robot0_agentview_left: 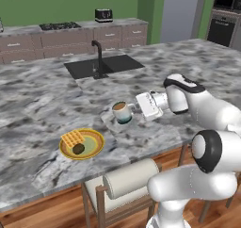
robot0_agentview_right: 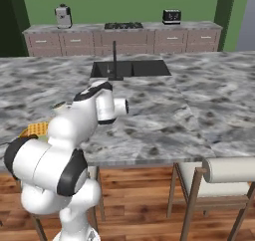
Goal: Pick up the brewed coffee from the coffee machine and place it next to the breakfast plate on the dining counter.
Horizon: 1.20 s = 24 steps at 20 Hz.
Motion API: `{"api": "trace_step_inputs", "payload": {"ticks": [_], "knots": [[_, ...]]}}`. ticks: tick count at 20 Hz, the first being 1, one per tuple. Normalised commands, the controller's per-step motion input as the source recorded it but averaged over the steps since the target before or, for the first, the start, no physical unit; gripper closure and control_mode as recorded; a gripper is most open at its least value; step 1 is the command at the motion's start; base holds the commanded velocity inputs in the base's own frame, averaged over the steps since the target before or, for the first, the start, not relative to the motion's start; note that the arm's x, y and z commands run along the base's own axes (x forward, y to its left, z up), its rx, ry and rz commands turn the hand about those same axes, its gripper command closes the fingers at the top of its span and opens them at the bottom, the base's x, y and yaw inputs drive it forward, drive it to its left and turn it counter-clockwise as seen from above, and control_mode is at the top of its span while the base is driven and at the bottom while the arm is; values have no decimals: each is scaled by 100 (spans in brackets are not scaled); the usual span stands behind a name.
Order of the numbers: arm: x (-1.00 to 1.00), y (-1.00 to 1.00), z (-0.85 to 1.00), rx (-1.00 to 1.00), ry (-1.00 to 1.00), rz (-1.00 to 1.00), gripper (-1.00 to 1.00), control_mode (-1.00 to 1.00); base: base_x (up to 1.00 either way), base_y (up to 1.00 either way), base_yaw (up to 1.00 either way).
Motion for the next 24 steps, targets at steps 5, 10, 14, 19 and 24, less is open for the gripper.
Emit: {"api": "trace_step_inputs", "payload": {"ticks": [5, 10, 14, 19, 24], "knots": [[50, 18, -45, 0, 0, 3, 100, -100, 0, 0, 0], [45, 18, -53, 0, 0, 5, 100, -100, 0, 0, 0], [59, 1, -60, 0, 0, 6, 100, -100, 0, 0, 0], [60, 0, -71, 0, 0, 10, 100, -100, 0, 0, 0], [45, 5, -74, 0, 0, 12, 100, -100, 0, 0, 0]]}}
